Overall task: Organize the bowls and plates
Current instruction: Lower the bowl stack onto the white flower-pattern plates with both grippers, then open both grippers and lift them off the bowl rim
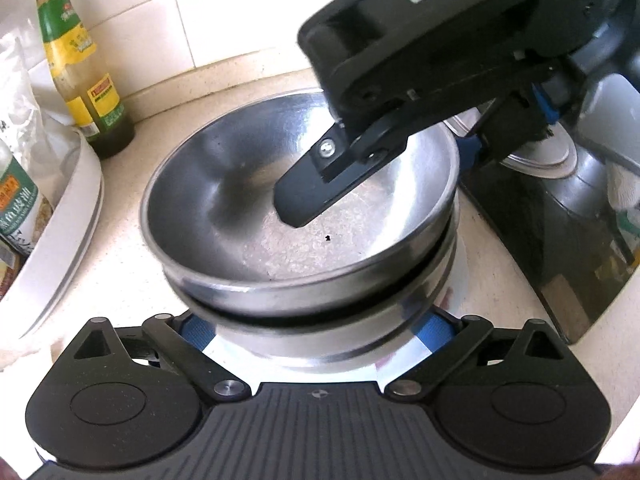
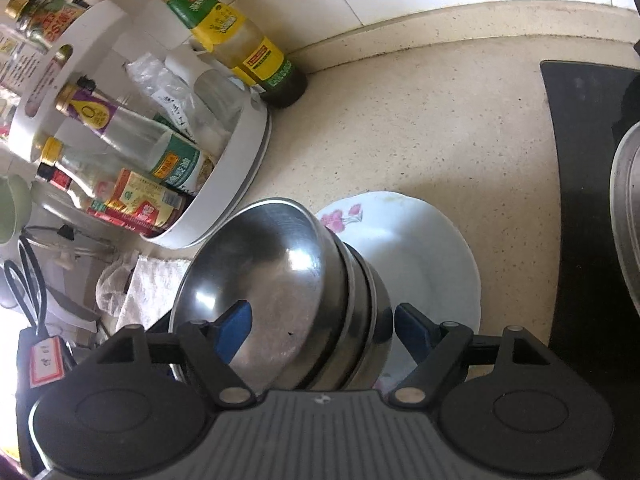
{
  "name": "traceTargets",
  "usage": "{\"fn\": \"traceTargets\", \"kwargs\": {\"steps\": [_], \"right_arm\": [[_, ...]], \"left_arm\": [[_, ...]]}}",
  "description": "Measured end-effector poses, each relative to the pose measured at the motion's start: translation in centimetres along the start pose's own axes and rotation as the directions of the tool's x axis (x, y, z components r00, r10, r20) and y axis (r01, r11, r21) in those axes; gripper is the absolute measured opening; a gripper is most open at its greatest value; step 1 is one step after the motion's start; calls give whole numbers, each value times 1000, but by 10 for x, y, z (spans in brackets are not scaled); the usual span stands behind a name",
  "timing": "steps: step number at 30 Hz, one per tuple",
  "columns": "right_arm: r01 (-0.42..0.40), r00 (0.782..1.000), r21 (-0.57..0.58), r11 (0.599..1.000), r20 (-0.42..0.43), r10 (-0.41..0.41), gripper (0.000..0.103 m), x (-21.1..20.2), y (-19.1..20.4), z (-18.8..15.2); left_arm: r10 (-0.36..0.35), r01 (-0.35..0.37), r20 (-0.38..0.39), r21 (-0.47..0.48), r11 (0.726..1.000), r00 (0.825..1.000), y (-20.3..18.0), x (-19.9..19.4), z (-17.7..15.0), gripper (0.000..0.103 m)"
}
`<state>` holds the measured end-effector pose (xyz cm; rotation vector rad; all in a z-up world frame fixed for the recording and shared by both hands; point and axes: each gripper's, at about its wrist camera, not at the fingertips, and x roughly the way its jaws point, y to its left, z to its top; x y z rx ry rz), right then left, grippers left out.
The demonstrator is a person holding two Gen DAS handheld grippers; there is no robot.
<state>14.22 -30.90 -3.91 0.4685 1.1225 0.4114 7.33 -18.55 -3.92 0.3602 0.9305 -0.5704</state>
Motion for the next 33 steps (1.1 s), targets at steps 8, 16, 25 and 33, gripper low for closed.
{"fn": "traceTargets", "kwargs": {"steps": [8, 16, 25, 33], "right_arm": [[39, 999, -42, 998, 17, -38, 94, -3, -2, -11], [61, 997, -69, 996, 59, -57, 84, -5, -9, -18], [37, 997, -47, 998, 69, -34, 84, -16, -6, -10], [65, 992, -70, 995, 108, -57, 84, -29, 3, -14]], "left_arm": [[18, -18, 27, -5, 1000, 999, 1, 5, 13, 100], [60, -64, 57, 59, 996, 997, -6, 12, 2, 99], [16, -19, 80, 31, 999, 997, 3, -10, -4, 98], [-14, 19, 97, -52, 998, 995, 18, -12, -10, 98]]}}
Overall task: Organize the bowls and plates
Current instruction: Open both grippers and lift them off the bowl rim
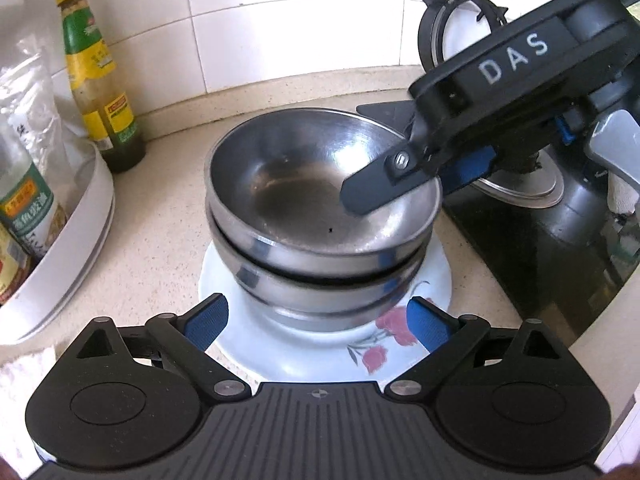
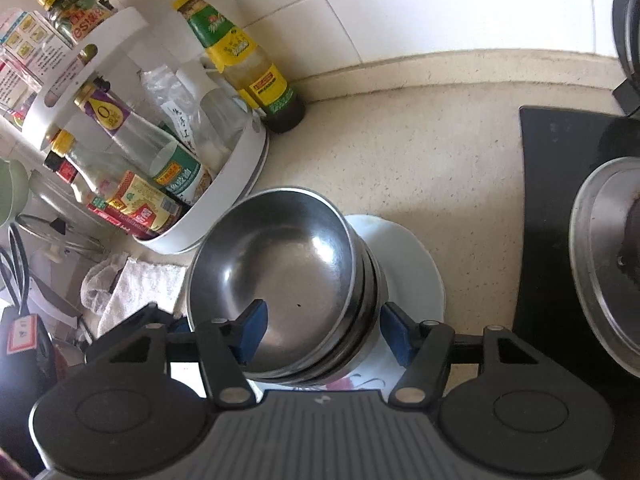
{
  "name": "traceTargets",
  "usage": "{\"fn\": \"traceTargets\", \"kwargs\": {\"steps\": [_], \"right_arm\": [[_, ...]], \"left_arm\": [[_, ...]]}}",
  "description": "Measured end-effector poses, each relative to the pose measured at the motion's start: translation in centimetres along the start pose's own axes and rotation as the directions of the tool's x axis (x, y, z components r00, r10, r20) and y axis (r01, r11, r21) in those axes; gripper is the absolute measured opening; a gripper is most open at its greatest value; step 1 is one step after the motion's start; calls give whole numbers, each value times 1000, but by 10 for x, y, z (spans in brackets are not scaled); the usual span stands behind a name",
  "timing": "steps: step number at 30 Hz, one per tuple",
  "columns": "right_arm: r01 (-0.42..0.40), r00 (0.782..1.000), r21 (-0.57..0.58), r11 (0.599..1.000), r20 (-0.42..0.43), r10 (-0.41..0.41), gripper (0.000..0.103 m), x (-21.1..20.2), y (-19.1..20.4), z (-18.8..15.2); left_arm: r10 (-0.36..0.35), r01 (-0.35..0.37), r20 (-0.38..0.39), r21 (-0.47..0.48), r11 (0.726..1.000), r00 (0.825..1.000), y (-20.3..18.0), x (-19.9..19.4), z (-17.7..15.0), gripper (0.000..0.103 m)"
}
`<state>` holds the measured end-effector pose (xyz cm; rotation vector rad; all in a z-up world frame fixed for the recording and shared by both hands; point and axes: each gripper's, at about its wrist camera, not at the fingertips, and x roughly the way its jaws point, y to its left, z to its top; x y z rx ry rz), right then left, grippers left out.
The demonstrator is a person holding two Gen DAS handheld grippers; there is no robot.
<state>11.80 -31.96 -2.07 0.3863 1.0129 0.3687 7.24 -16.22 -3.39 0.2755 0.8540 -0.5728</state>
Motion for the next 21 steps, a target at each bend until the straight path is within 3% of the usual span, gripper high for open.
{"fn": "traceTargets", "kwargs": {"steps": [10, 21], "right_arm": [[14, 997, -30, 999, 81, -11, 84, -27, 11, -6], [30, 996, -38, 999, 81, -27, 84, -40, 23, -35]], "left_arm": [[-11, 14, 42, -64, 998, 999, 6, -21, -8, 99], [2, 5, 68, -107, 994, 998, 14, -34, -19, 99]]}}
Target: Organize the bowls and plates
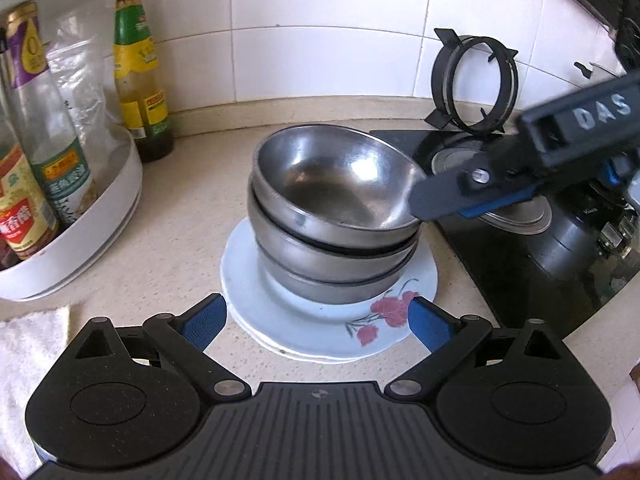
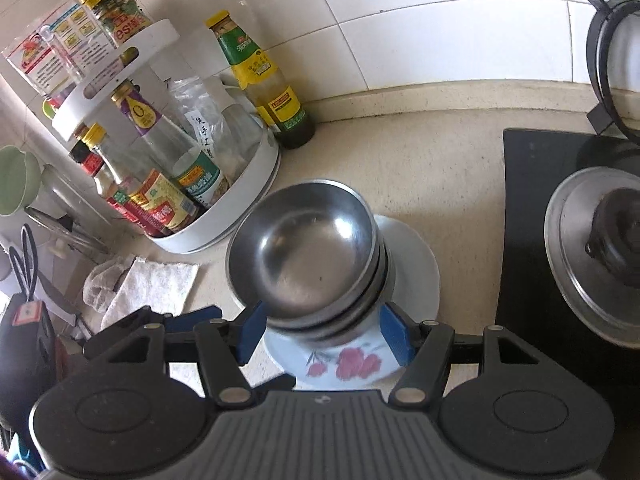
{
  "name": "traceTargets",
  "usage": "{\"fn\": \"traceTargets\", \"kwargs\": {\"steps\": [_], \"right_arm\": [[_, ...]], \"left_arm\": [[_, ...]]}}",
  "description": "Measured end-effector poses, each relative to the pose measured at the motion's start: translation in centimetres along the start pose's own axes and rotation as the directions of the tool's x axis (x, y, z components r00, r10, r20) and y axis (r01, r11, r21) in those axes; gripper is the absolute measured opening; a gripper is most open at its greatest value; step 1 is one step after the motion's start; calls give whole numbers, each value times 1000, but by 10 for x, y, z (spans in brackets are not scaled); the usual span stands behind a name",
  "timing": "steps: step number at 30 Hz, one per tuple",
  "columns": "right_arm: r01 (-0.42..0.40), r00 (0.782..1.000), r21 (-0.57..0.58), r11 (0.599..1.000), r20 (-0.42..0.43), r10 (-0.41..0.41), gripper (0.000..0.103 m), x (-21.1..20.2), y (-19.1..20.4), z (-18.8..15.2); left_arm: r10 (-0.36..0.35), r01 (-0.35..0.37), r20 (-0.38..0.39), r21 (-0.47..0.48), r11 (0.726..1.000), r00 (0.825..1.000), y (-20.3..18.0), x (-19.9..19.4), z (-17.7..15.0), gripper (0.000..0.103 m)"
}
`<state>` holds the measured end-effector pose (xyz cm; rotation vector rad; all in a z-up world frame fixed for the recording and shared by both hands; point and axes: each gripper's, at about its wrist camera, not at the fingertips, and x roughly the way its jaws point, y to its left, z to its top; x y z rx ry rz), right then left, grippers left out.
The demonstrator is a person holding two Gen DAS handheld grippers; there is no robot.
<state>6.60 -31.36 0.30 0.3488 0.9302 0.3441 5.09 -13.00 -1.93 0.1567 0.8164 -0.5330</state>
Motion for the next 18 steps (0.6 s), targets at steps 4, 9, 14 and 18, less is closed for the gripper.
{"fn": "traceTargets", "kwargs": {"steps": [4, 9, 14, 18], "right_arm": [[1, 1000, -1, 1000, 21, -1, 84, -10, 5, -13], [10, 999, -24, 1000, 45, -9, 85, -23, 14, -34], [35, 998, -25, 999, 49, -33, 85, -26, 20, -57], [42, 998, -9, 999, 55, -41, 86, -27, 20, -72]], "left_arm": [[15, -15, 7, -30, 999, 1000, 8, -7, -5, 99], [71, -68, 42, -85, 994, 997, 16, -22, -11, 100], [103, -94, 70, -126, 988, 992, 15, -34, -18, 101], [124, -111, 82, -144, 983, 989, 13, -42, -25, 102]]}}
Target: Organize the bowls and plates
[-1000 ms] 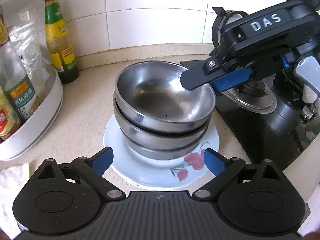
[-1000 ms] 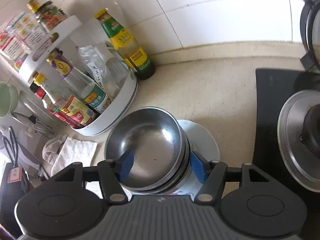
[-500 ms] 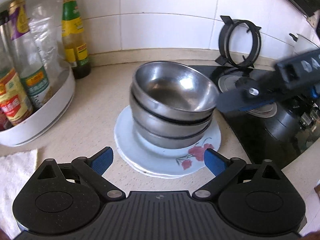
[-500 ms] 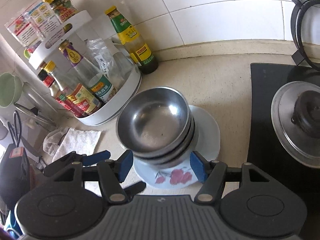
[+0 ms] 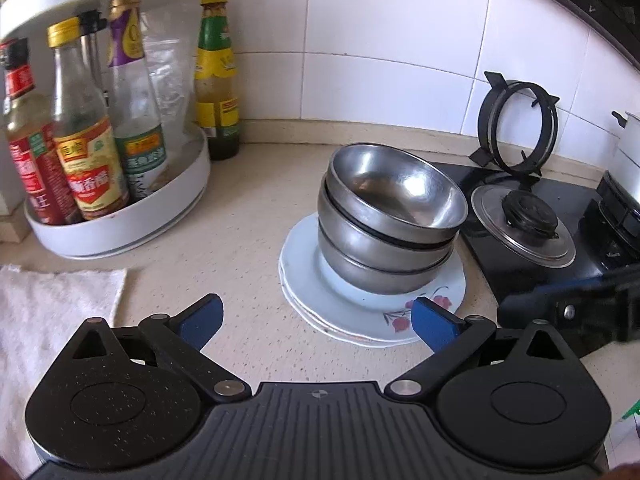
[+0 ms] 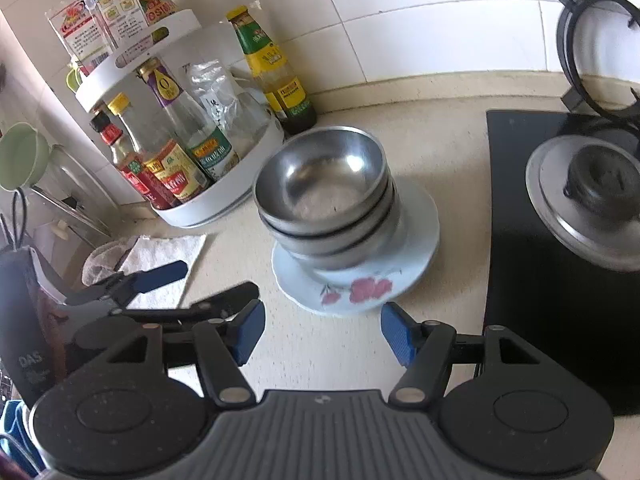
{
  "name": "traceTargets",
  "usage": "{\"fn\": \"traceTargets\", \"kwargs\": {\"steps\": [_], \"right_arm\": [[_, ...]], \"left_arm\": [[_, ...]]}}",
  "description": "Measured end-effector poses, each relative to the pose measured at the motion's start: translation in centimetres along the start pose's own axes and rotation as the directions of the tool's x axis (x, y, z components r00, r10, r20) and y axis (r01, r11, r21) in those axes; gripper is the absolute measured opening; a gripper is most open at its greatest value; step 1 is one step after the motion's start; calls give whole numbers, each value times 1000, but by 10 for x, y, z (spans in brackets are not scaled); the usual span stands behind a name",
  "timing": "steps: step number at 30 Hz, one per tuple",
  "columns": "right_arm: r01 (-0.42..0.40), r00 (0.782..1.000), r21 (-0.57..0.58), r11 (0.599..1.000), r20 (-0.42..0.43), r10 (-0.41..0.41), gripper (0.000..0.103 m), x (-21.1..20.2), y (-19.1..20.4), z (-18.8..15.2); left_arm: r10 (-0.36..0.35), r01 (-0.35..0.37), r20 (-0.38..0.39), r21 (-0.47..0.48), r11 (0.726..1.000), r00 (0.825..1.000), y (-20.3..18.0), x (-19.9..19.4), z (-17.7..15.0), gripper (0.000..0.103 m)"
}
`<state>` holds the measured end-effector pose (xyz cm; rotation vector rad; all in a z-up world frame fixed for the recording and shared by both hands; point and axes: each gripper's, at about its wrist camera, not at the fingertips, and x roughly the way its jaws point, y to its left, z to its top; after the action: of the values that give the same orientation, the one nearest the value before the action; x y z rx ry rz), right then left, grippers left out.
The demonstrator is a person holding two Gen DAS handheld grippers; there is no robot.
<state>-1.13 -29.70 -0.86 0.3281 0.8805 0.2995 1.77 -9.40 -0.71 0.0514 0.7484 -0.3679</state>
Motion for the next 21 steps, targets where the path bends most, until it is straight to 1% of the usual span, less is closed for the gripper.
{"fn": "traceTargets", "kwargs": {"steps": [7, 13, 15, 21], "right_arm": [[-6, 1000, 7, 1000, -7, 6, 86, -4, -1, -15], [-6, 1000, -32, 999, 14, 6, 88, -11, 6, -21], [-15, 1000, -26, 1000, 17, 16, 89, -14, 3, -24], [7, 1000, -26, 1000, 27, -7, 89, -25, -2, -37]], "left_arm": [[28, -27, 15, -19, 999, 999, 1, -15, -10, 103], [60, -59, 36, -53, 997, 998, -3, -31, -17, 103], [70, -67, 40, -68, 995, 997, -4, -36, -19, 103], [88, -83, 35, -126, 989, 995, -10, -47, -31, 103]]}}
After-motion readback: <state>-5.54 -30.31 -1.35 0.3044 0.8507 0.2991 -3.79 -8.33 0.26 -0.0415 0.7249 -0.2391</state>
